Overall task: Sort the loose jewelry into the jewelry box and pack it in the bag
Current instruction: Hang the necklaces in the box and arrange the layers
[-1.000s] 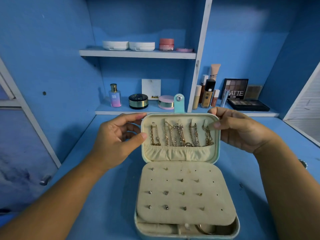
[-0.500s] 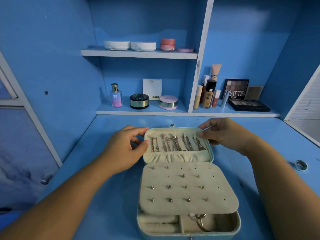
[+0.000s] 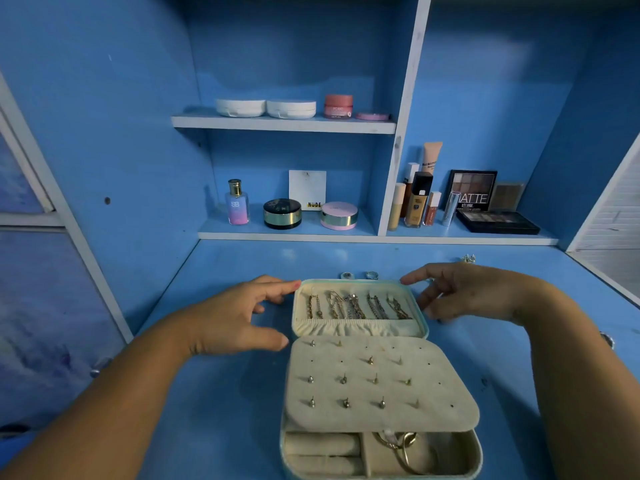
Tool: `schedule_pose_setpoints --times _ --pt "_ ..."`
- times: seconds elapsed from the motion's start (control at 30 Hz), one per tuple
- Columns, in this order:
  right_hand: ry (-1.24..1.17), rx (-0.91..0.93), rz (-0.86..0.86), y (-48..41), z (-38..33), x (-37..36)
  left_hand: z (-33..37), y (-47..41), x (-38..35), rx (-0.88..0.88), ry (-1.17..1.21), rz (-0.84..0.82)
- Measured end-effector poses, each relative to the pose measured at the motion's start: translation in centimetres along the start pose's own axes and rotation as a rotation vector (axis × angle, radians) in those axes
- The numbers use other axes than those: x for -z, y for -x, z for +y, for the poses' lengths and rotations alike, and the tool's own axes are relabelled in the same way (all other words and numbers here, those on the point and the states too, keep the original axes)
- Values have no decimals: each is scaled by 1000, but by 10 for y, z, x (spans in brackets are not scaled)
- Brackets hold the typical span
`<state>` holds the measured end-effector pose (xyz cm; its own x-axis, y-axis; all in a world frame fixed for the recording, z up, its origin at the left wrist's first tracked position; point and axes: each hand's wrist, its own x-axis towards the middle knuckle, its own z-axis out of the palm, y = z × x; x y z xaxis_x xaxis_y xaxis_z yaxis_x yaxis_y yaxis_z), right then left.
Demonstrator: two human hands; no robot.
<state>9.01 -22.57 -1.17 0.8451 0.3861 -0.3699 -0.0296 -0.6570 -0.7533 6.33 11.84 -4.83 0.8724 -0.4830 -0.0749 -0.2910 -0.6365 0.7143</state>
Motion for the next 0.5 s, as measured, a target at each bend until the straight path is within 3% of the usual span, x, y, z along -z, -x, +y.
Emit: schedule_pose_setpoints --times 0.07,0.2,0.3,0.5 --pt "-68 21 21 0 0 -3 -1 1 1 -26 -22 -30" --pt "270 248 488 -30 2 -17 -2 -2 1 -27 11 -24" --pt "335 338 440 -47 -5 -30 -1 -1 2 -32 31 -35" --pt "421 233 390 -52 -9 -32 0 3 6 -14 70 -113"
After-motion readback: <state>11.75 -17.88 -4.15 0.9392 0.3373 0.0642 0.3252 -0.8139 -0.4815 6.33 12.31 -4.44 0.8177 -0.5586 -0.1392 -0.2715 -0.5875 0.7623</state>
